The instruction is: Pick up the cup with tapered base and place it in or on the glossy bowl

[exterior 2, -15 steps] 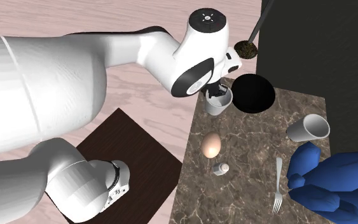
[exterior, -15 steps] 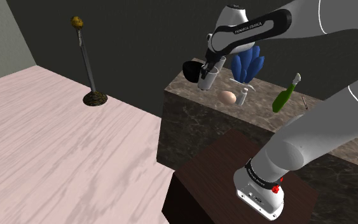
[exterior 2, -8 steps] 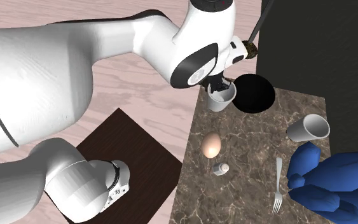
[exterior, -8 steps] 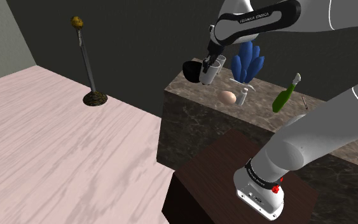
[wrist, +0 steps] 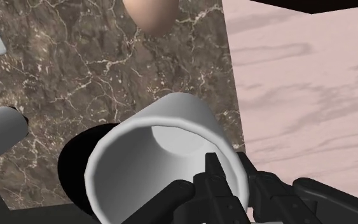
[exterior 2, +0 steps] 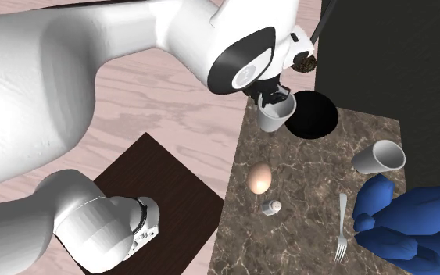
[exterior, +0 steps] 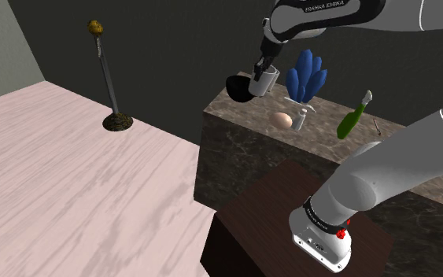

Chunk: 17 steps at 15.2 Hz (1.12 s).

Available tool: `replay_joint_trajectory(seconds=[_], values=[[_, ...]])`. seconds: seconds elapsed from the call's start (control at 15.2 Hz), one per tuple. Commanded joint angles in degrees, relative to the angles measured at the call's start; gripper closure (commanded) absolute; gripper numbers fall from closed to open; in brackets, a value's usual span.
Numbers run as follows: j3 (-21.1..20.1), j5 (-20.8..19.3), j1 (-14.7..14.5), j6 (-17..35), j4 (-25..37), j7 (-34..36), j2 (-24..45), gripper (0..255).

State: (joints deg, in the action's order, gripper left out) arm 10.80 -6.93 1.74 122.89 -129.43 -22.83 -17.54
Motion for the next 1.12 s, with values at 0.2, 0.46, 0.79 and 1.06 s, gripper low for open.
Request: replay_joint_trajectory(seconds=[0.2, 0.46, 0.79, 1.06], values=[[-0.24, 0.13, -0.09, -3.96, 3.21, -0.13, -0.76, 255], [1.13, 1.53, -0.09, -5.25, 11.07, -2.38, 5.73, 255], [3.02, 4.72, 0.54, -8.26, 25.24, -6.26, 16.96, 255], [3.99, 7.83, 1.98, -12.22, 38.7, -9.2, 26.69, 255]])
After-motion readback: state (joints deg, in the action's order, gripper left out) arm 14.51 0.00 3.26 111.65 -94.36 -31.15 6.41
